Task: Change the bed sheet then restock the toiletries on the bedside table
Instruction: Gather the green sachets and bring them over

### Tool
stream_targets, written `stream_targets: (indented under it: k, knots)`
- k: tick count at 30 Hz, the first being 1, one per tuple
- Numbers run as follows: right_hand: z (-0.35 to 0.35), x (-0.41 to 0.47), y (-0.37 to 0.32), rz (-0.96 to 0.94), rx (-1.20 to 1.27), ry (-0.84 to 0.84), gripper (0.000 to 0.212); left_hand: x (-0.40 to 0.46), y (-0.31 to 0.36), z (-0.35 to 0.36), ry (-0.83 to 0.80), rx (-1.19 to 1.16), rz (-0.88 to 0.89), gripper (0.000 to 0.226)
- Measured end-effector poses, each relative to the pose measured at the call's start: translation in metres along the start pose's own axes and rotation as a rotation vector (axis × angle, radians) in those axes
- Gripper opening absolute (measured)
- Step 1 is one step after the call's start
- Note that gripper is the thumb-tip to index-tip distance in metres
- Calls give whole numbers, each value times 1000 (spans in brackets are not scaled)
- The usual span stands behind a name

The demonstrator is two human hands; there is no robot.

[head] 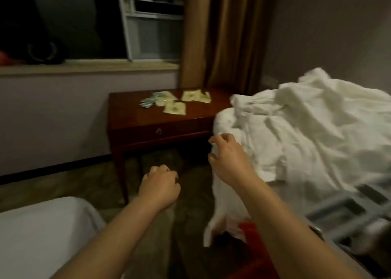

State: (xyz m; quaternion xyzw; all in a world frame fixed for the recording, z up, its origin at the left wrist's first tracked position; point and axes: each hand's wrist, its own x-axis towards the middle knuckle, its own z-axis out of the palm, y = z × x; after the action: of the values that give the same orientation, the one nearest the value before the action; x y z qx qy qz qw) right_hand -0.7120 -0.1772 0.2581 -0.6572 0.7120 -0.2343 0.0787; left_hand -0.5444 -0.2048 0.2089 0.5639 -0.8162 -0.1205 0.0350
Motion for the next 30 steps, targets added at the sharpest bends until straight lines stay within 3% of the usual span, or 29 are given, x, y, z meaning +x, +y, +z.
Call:
stream_targets:
  k: [4,10,17,24,30]
  knots:
    - [74,56,-18,-11,-10,-207,38,50,-68,-12,7,-48,-99,45]
    - [139,146,8,74,-87,-454,54,176,-95,-25,65,-123,-94,53]
    - [147,346,3,26,-59,-283,43,318,-127,-24,-46,-87,-102,42]
    - [182,499,-19,-46,-124,-223,45,455,-184,-31,-83,-94,-129,49]
    - [236,578,13,106,-176,-310,47,586,-213,-40,-45,-146,-97,52]
